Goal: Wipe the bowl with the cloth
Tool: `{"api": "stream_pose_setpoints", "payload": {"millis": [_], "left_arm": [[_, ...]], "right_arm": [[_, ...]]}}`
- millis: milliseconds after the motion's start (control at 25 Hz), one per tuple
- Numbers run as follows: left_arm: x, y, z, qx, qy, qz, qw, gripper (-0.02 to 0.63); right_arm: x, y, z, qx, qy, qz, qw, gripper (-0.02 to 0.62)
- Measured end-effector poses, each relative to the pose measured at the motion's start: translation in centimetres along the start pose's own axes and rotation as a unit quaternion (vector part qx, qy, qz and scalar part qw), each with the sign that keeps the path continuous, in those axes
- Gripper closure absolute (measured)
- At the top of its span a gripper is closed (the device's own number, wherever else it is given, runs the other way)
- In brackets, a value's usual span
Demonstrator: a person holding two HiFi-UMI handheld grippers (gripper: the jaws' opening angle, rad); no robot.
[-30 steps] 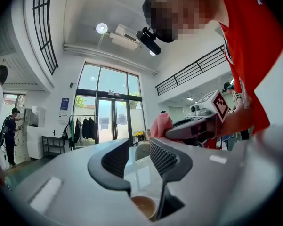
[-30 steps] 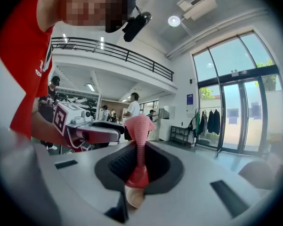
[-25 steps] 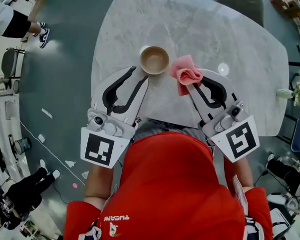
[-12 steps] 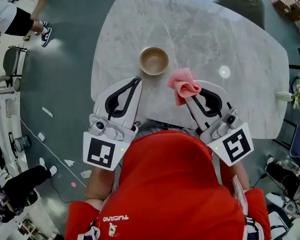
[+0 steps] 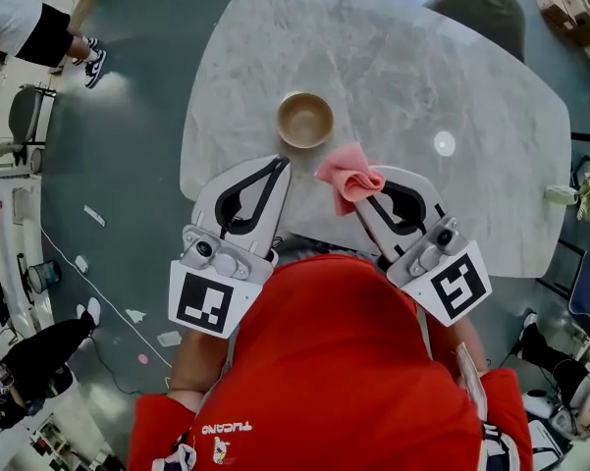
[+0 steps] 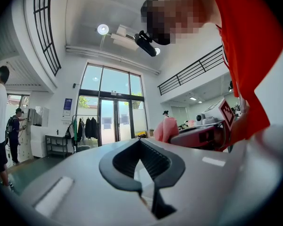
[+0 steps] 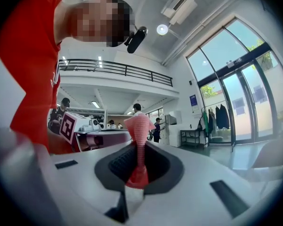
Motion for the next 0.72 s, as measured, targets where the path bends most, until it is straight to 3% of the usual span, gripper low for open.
{"api": "stream_pose_setpoints", "payload": {"millis": [720], "left_arm": [[-0.2,0.5,1.1,-0.01,0.003,-0.001,0.9999,0.601]], "right_arm": [[-0.3,-0.7,0.3,-0.001,0.008,-0.013,1.0,0.574]]}}
Point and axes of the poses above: the fingertips, and each gripper's own axes: y backward along the fingers, x to its right, z out of its underside, the point moved 6 cm from there along y, backward along the fingers, and after that the axes turned 5 degrees about -x, right-handed, at the moved point
